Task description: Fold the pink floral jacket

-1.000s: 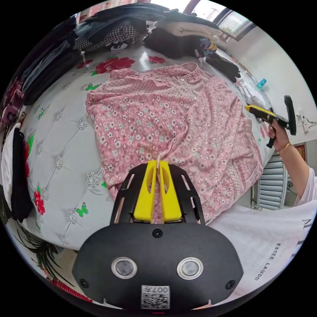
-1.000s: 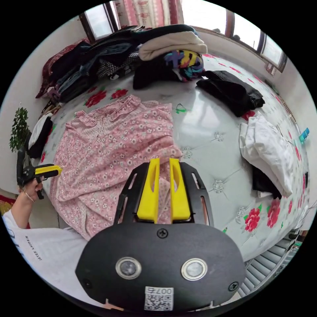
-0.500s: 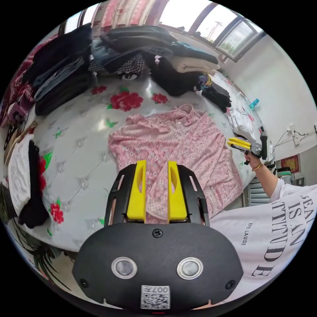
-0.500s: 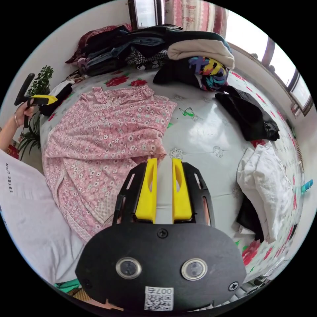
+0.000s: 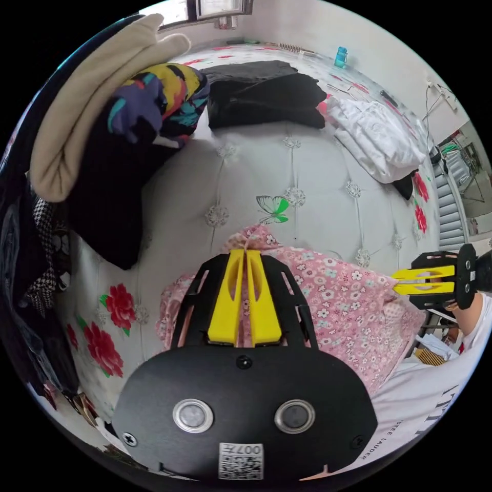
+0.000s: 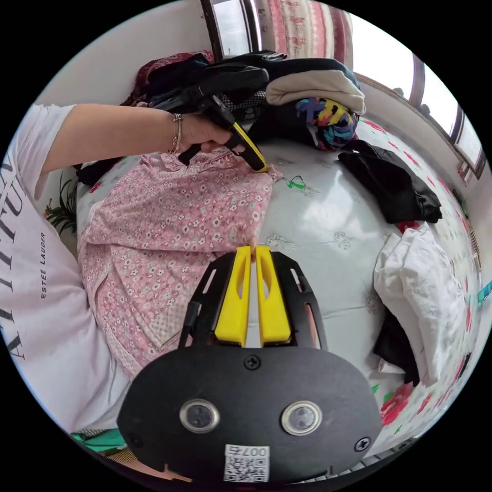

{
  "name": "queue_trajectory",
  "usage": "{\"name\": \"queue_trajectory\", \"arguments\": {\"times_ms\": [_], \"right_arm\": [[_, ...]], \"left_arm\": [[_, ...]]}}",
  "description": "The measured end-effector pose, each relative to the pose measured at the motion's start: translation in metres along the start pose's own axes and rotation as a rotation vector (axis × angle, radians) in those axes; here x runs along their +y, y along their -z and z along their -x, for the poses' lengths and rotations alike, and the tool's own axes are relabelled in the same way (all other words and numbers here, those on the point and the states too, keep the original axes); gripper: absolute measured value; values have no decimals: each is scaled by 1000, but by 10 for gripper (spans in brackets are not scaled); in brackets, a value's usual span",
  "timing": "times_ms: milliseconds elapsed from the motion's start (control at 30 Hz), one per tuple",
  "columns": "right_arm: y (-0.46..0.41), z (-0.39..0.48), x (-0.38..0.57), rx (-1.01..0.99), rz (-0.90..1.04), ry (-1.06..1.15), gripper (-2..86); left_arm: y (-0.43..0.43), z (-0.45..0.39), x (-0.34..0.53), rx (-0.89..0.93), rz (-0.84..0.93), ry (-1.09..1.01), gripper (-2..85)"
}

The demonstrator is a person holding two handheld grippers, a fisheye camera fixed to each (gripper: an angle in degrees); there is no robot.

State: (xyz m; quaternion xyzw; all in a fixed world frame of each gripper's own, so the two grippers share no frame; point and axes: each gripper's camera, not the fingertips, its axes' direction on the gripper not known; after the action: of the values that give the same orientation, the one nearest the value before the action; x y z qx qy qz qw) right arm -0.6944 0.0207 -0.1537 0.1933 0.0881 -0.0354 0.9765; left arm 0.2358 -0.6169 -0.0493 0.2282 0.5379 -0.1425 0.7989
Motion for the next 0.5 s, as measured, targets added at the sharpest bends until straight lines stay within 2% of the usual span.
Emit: {"name": "queue_trajectory", "arguments": {"times_ms": [67,167,300,400,500], "right_arm": [[-10,-2,7,40,8,-18,2],[-24,-18,10,-23,0,-97,8],[-18,-44,8,-71,17,-237,26],[6,-50,18,-68,-25,-275,39],[25,-48,32,-117,-35,-316,49]], "left_arm": [[-1,-4,-3,-9,-13,-1,-2],[-3,-1,-3,21,-36,28,7],[6,16,8,102,-63,130,71],[41,21,54,119,-175,177,79],[72,16,136,98,-231,230,76]]}}
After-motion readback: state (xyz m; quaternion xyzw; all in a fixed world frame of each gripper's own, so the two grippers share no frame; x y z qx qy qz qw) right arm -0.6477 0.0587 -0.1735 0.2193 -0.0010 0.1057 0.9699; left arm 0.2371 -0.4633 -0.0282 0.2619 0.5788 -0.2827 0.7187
